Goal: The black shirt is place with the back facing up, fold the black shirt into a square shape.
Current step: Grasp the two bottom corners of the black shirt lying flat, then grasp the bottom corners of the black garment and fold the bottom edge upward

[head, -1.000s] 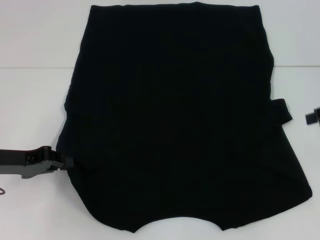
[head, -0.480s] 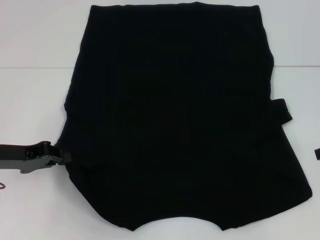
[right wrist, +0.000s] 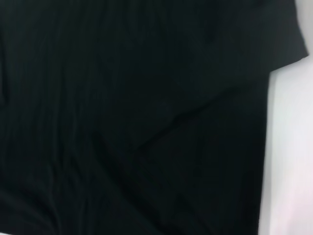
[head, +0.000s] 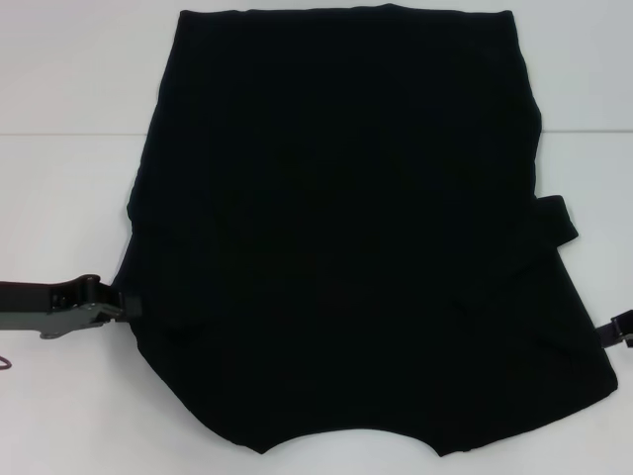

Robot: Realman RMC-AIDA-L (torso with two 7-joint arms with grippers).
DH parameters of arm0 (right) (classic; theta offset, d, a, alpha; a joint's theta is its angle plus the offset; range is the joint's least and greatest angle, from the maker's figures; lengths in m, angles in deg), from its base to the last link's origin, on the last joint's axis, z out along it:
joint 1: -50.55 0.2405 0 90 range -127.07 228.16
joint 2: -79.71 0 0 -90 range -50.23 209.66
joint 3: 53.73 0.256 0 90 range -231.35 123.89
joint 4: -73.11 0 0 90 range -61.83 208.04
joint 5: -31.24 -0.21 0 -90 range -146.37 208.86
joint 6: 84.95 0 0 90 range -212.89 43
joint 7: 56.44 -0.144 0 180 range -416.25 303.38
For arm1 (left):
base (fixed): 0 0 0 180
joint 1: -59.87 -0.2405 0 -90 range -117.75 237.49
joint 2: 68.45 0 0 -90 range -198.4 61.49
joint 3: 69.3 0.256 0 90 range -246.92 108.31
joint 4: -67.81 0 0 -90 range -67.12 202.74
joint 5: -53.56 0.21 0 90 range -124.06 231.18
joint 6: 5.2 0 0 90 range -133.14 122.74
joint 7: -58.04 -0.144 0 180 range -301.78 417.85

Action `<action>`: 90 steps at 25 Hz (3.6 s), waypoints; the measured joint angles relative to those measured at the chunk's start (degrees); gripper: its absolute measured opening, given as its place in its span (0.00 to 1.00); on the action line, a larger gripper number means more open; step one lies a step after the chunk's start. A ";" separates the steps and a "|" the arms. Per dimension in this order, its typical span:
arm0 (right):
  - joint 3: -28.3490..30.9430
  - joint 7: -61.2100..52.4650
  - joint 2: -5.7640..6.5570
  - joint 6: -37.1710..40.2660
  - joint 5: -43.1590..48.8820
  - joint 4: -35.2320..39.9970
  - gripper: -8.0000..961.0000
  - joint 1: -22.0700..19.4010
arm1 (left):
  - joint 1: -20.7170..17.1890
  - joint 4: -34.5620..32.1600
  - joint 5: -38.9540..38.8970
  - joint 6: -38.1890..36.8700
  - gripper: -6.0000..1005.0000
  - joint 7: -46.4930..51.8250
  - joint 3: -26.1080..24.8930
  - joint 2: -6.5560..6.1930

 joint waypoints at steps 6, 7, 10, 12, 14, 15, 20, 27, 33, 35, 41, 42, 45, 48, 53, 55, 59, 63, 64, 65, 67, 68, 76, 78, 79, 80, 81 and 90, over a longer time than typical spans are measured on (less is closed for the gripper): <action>-1.87 0.03 -0.35 -0.50 0.08 -0.07 0.51 -0.66 | 0.21 -0.02 -0.08 0.12 0.06 0.00 0.00 -0.12; -1.92 0.03 -0.31 -0.51 0.08 -0.07 0.51 -0.74 | 0.23 -0.02 -0.08 0.18 0.06 0.00 0.00 -0.12; -1.98 0.04 -0.28 -0.57 0.24 -0.07 0.51 -0.85 | 0.28 -0.02 -0.09 0.24 0.06 0.00 0.00 -0.12; -2.02 0.04 -0.42 -0.76 0.64 -0.07 0.51 -0.84 | 0.32 -0.02 -0.09 0.23 0.06 0.00 0.00 -0.12; -2.07 0.05 -0.72 -1.03 1.02 -0.07 0.51 -0.84 | 0.33 -0.02 -0.09 0.23 0.06 0.00 0.00 -0.12; -2.09 0.05 -0.94 -1.35 1.18 -0.07 0.51 -0.84 | 0.33 -0.02 -0.09 0.24 0.06 0.00 0.00 -0.12; -2.58 0.13 -1.81 -2.33 1.50 -0.10 0.51 -0.84 | 0.33 -0.02 -0.09 0.23 0.06 0.00 -0.05 -0.12; -3.77 0.14 -2.02 -3.03 1.58 -0.53 0.51 -0.89 | 0.34 -0.02 -0.08 0.21 0.06 0.11 -0.18 -0.12; -4.73 0.14 -2.24 -3.71 1.58 -0.74 0.51 -0.83 | 0.34 -0.02 -0.08 0.27 0.06 0.46 -0.03 -0.12; -4.95 0.13 -2.44 -4.22 1.58 -0.77 0.51 -0.82 | 0.34 -0.02 -0.08 0.32 0.06 0.49 -0.02 -0.12; -5.10 0.13 -3.21 -4.65 1.58 -0.95 0.51 -0.37 | 0.34 -0.02 -0.08 0.37 0.06 0.52 -0.04 -0.12; -5.15 0.13 -3.33 -4.65 1.58 -0.95 0.51 -0.30 | 0.34 -0.02 -0.08 0.40 0.06 0.53 -0.12 -0.12; -5.50 0.13 -3.78 -4.66 1.58 -0.95 0.51 -0.07 | 0.34 -0.02 -0.08 0.43 0.06 0.53 -0.23 -0.15; -6.20 -0.06 -4.12 -4.66 1.57 -0.95 0.51 0.07 | 0.34 -0.02 -0.08 0.46 0.06 0.53 -0.26 -0.17; -6.37 -0.24 -4.40 -4.46 1.32 -0.96 0.51 0.23 | 0.42 -0.02 -0.08 0.55 0.06 0.53 -0.29 -0.20; -6.53 -0.23 -4.57 -4.35 1.51 -1.27 0.51 0.39 | 0.42 -0.02 -0.08 0.56 0.06 0.53 -0.31 -0.20; -6.94 -0.20 -4.65 -4.04 1.61 -1.73 0.51 0.52 | 0.42 -0.02 -0.10 0.57 0.06 0.53 -0.36 -0.21; -6.67 -0.23 -4.56 -4.04 1.38 -1.74 0.44 0.52 | 0.42 -0.02 -0.12 0.54 0.06 0.53 -0.36 -0.21; -6.66 -0.28 -4.52 -4.03 1.36 -1.74 0.38 0.52 | 0.42 -0.02 -0.13 0.53 0.06 0.53 -0.36 -0.21; -6.65 -0.32 -4.50 -4.03 1.34 -1.74 0.31 0.51 | 0.42 -0.02 -0.14 0.52 0.06 0.53 -0.36 -0.21; -6.62 -0.37 -4.44 -4.04 1.34 -1.74 0.22 0.44 | 0.42 -0.02 -0.15 0.51 0.06 0.53 -0.35 -0.21; -6.59 -0.40 -4.42 -4.05 1.32 -1.74 0.18 0.43 | 0.42 -0.02 -0.16 0.50 0.06 0.53 -0.35 -0.21; -6.44 -0.47 -4.41 -4.04 1.19 -1.73 0.06 0.55 | 0.42 -0.02 -0.18 0.28 0.06 0.52 -0.35 -0.23; -6.09 -0.47 -4.30 -3.95 1.15 -1.66 0.06 0.55 | 0.42 -0.03 -0.18 -0.11 0.06 0.47 -0.24 -0.25; -5.87 -0.47 -4.22 -3.88 1.14 -1.60 0.05 0.55 | 0.42 -0.09 -0.18 -0.28 0.06 0.46 -0.20 -0.27; -5.58 -0.48 -4.13 -3.61 1.13 -1.47 0.05 0.50 | 0.42 -0.18 -0.18 -0.58 0.06 0.43 -0.14 -0.31; -5.16 -0.48 -4.03 -3.26 1.13 -1.26 0.05 0.42 | 0.43 -0.23 -0.16 -0.84 0.06 0.38 -0.12 -0.33; -3.48 -0.02 -3.32 0.05 1.35 -0.86 0.05 -0.01 | 0.69 -0.70 0.86 -8.25 0.06 -2.61 0.72 -0.91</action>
